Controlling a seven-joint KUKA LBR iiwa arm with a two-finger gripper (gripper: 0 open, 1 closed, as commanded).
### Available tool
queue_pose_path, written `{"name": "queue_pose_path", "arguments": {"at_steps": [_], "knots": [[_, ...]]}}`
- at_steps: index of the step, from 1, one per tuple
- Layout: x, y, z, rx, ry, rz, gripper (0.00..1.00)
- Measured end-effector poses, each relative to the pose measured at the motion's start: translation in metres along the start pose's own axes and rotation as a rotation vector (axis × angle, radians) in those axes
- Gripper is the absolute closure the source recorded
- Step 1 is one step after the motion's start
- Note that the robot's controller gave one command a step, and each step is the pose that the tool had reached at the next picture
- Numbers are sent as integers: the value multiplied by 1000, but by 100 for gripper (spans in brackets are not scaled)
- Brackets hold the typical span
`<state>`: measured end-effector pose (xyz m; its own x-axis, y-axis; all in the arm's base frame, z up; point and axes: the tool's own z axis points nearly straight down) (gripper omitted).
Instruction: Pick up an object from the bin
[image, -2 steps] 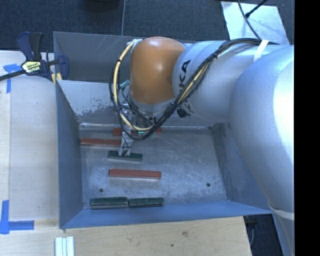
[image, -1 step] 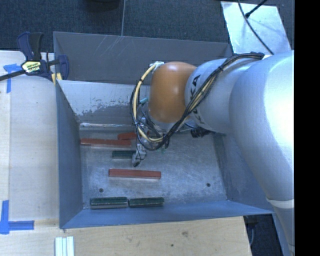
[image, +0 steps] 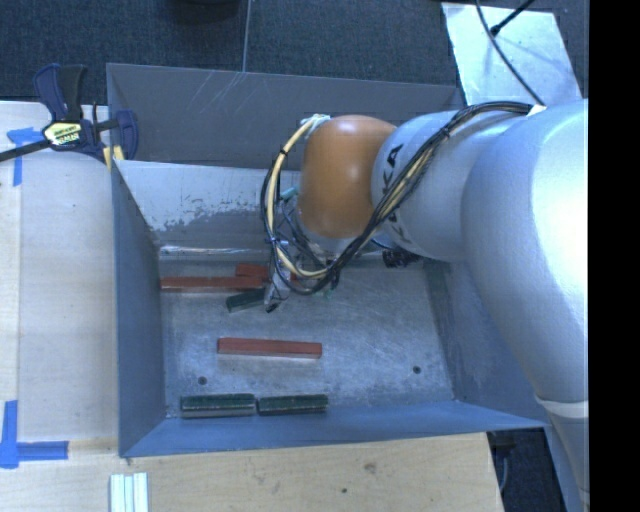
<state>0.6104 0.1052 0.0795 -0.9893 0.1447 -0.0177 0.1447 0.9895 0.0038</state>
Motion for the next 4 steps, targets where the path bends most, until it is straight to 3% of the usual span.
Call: {"name": "queue_pose_path", "arguments": {"at_steps": [1,2,3,4], "knots": [[5,0,7,2,12,0,0],[1,1,1,-1,2,1,100],[6,0,8,3,15,0,0],[4,0,7,1,10,0,100]]}}
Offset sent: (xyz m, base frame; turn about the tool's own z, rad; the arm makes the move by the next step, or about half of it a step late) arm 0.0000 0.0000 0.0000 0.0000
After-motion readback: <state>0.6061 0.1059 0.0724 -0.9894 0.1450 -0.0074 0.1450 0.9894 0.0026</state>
